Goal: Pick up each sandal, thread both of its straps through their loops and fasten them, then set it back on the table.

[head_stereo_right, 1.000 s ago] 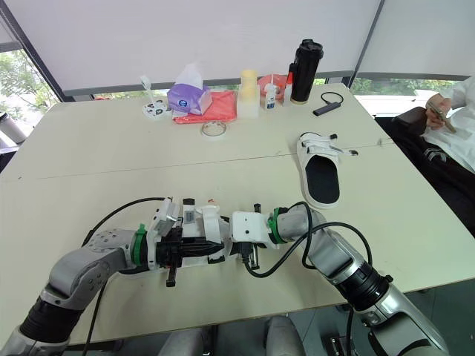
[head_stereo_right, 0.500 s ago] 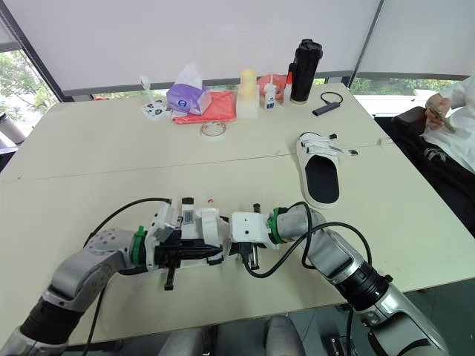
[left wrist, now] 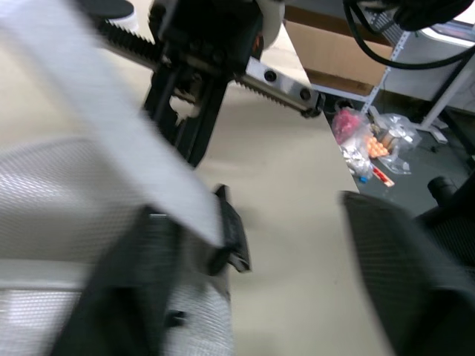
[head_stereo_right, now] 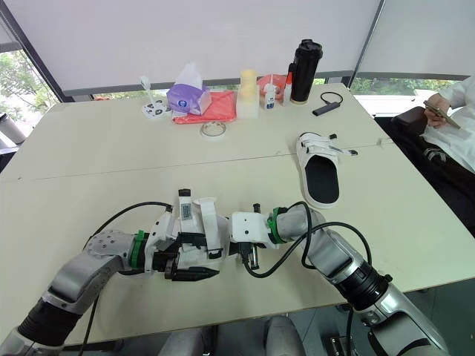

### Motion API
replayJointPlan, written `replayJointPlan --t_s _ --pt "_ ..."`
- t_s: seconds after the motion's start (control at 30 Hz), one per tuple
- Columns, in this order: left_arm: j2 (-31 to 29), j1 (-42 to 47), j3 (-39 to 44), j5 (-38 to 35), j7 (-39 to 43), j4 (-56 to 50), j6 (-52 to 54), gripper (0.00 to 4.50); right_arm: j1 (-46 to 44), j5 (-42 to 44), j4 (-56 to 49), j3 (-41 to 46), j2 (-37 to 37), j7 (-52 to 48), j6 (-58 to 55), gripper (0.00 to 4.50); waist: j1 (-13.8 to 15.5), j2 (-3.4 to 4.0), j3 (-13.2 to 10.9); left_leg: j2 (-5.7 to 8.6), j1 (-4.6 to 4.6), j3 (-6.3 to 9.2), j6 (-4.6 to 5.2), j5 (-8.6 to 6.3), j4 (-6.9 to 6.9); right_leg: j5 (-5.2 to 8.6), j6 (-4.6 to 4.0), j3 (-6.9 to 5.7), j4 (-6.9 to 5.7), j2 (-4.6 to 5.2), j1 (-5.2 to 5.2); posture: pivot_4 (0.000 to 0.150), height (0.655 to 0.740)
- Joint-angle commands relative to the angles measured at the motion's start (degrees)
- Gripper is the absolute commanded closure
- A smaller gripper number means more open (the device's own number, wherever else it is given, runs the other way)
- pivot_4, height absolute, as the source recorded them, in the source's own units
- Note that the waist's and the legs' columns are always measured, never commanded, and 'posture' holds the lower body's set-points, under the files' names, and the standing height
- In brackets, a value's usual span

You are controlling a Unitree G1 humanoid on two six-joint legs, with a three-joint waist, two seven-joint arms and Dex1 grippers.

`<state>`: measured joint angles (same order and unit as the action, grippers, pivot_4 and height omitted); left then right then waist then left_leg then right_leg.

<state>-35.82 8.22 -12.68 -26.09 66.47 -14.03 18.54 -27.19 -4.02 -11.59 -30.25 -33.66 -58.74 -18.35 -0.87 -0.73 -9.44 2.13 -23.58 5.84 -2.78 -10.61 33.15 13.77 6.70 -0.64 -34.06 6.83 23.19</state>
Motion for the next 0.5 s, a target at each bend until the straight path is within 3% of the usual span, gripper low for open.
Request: replayJointPlan --t_s 0.03,0.37,0.5 --pt "-1.3 -0.5 0.5 0.7 0.5 1.0 0.8 0.06 1.4 -3.9 5.2 -1.9 -0.9 0.6 -2.0 4.5 0.0 0.0 0.0 0.0 0.0 0.0 0.0 0.0 0.0 0.0 0.0 0.0 0.0 0.0 0.0 0.15 0.74" --pt "-2.3 3.6 7.6 -10.9 -0.4 -2.5 12.0 0.06 1.2 -3.9 5.4 -2.1 -0.9 0.5 -1.8 4.5 0.0 -0.01 0.0 -0.01 -0.01 0.05 0.0 0.0 -0.01 0.0 0.0 0.0 -0.01 -0.02 0.01 0.15 0.74" --pt "-0.7 6.6 11.0 -16.0 -4.3 -3.1 17.5 0.06 1.1 -3.9 5.6 -2.1 -0.7 0.5 -1.7 4.5 0.0 -0.02 0.0 -0.01 -0.01 0.05 0.0 0.0 0.0 0.0 0.0 -0.01 -0.02 -0.03 0.0 0.15 0.74"
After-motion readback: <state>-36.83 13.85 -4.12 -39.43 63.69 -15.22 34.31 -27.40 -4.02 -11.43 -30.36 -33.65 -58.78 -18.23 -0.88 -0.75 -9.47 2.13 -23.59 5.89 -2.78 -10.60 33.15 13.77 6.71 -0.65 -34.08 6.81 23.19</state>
